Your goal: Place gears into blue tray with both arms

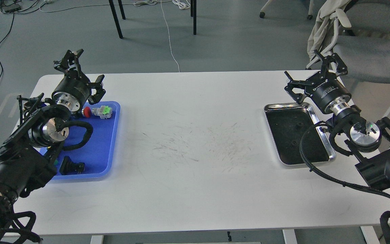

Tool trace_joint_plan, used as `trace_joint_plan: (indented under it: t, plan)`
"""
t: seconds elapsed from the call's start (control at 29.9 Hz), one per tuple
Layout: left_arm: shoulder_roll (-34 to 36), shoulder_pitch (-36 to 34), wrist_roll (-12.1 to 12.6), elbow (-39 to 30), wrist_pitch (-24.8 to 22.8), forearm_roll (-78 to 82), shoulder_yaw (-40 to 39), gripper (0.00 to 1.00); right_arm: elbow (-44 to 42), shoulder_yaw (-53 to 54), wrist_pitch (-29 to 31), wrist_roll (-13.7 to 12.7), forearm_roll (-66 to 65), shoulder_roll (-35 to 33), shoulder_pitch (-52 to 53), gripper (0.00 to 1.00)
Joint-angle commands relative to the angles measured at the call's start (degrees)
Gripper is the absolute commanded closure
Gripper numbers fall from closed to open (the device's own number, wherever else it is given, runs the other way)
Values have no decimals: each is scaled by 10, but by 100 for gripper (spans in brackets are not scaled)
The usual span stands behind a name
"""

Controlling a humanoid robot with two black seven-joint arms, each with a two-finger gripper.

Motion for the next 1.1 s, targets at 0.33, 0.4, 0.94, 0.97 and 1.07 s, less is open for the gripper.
trace_joint_plan:
  t: [0.33, 0.4, 0.94, 0.97, 1.07]
  plan:
    - [8, 4, -5, 0, -4, -1, -5, 2, 0, 3, 0, 0, 0, 0, 0, 1]
    - [19, 4, -32, 0, -8, -8, -10, 2, 0, -7, 2, 0, -3, -2, 1, 1]
    - [20, -1, -80, 2, -6, -49, 16, 2, -5, -16, 6, 17, -3, -5, 3, 1]
    - [20, 0, -81, 1, -6, -50, 16, 2, -5, -16, 6, 23, -3, -5, 3, 1]
    - [21, 2, -80, 1, -6, -50, 16, 2, -2, -16, 9, 24, -4, -9, 3, 1]
